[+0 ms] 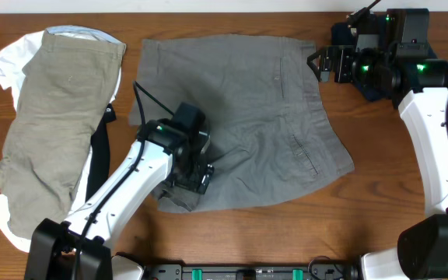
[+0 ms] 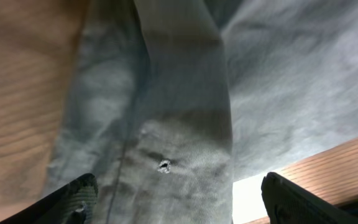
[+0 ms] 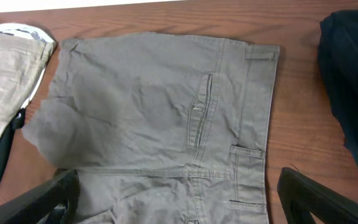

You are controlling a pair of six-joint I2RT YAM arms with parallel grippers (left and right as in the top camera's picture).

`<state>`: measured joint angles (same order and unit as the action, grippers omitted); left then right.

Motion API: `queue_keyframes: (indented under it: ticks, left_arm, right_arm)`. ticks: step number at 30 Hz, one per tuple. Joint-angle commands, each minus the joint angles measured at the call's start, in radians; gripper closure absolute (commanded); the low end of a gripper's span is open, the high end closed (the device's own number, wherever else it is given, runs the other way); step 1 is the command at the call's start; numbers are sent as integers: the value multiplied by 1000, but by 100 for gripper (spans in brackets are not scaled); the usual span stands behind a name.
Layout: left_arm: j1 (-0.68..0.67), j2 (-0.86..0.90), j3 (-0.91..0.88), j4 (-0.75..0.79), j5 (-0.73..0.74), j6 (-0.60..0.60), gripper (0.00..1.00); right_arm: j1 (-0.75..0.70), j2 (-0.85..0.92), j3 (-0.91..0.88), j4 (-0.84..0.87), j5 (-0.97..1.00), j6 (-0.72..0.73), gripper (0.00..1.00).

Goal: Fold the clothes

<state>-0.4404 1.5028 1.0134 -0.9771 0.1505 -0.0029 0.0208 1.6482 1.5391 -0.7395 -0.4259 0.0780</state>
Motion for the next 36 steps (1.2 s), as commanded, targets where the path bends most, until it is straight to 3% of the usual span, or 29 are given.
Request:
queue_keyframes:
  ticks: [1, 6, 10, 14, 17, 23, 24, 27, 28, 31, 36]
  left_arm:
    - [-2, 6, -21, 11, -5, 10, 20]
    - [-2, 6, -44, 26, -6, -3, 56]
    - [-2, 7, -48, 26, -5, -29, 73]
    - [-3, 7, -48, 20, -5, -37, 81]
    - [-3, 7, -48, 16, -5, -47, 94]
    - [-3, 6, -42, 10, -4, -48, 91]
    - [-3, 6, -37, 2, -4, -53, 85]
    - [-3, 6, -2, -22, 10, -62, 49]
    - [-3, 6, 13, -34, 21, -62, 43]
    - [-13, 6, 36, -68, 23, -58, 36]
    - [-62, 7, 29, -103, 22, -54, 36]
  right_arm:
    - [-1, 6, 4, 3, 3, -16, 1]
    - [-1, 6, 4, 3, 3, -16, 1]
    - [-1, 6, 4, 3, 3, -16, 1]
    - [-1, 6, 4, 3, 3, -16, 1]
    - [-1, 6, 4, 3, 3, -16, 1]
    - [-1, 6, 4, 4, 3, -16, 1]
    - [-1, 6, 4, 5, 3, -16, 1]
    - [-1, 6, 4, 7, 3, -17, 1]
    - [-1, 6, 4, 9, 3, -17, 1]
    - [-1, 6, 4, 11, 3, -17, 1]
    - [-1, 6, 4, 18, 3, -16, 1]
